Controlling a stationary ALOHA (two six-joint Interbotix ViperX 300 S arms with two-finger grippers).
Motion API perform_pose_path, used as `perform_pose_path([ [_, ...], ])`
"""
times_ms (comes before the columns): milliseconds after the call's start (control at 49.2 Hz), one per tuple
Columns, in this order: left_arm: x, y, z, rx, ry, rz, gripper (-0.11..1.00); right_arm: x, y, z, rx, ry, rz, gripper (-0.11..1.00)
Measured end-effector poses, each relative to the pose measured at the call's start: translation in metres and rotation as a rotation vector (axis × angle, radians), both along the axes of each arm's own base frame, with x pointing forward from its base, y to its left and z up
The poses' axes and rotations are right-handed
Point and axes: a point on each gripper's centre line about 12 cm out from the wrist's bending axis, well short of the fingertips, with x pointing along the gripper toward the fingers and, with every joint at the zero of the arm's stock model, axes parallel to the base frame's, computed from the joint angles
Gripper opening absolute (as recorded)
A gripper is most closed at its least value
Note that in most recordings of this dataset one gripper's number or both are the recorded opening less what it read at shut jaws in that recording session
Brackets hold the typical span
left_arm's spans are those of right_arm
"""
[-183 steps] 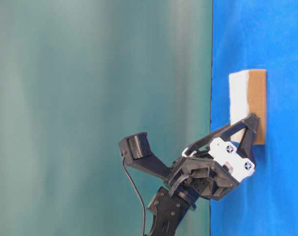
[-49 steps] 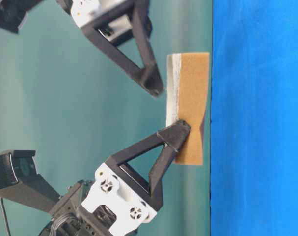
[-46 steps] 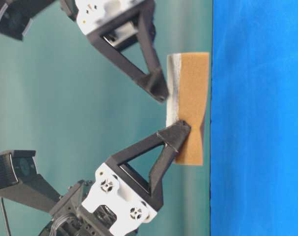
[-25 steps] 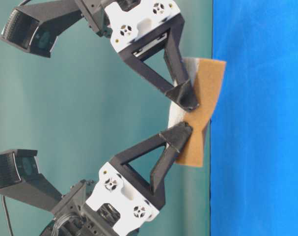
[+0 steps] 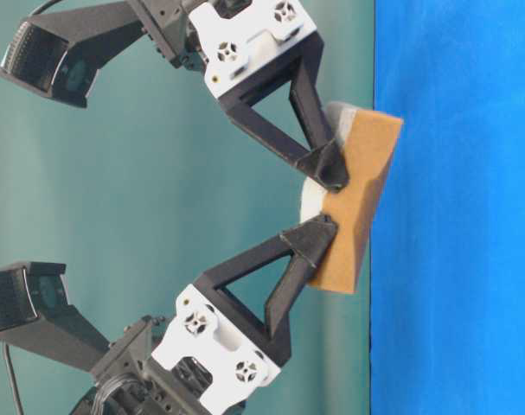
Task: Hand over the sponge with the left arm and wipe it with the right arm.
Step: 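Close the right gripper on the sponge, open and retract the left gripper, then press the sponge onto the table and rub it with the right gripper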
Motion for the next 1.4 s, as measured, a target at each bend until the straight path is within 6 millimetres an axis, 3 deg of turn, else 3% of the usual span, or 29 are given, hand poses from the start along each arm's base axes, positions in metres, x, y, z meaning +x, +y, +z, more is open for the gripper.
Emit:
perform_pose_path([
  [203,0.001,0.000,0.002,0.001,-0.020,0.000,0.26,0.000,0.000,0.000,-0.001,0.012,0.003,0.17],
  [366,0.000,0.000,0.004,0.001,-0.041,0.002,0.74,0.000,0.000,-0.001,-0.003,0.020,0.003,0.17],
  [427,-0.005,0.000,0.004,0.003,-0.051,0.001,0.86,-0.001,-0.001,-0.001,-0.003,0.025,0.002,0.17],
  [630,-0.031,-0.001,0.017,0.006,-0.121,0.003,0.83,-0.003,-0.001,0.004,-0.003,0.021,0.003,0.17],
  [1077,-0.123,-0.007,0.046,0.013,-0.337,-0.009,0.83,-0.004,-0.001,0.004,-0.010,0.025,0.007,0.17],
  [1280,-0.131,-0.007,0.046,0.047,-0.350,-0.022,0.83,-0.003,-0.001,0.002,-0.011,0.029,0.007,0.17],
  [1402,-0.131,-0.007,0.046,0.057,-0.348,-0.026,0.83,0.000,-0.001,-0.014,-0.007,0.066,0.006,0.17],
])
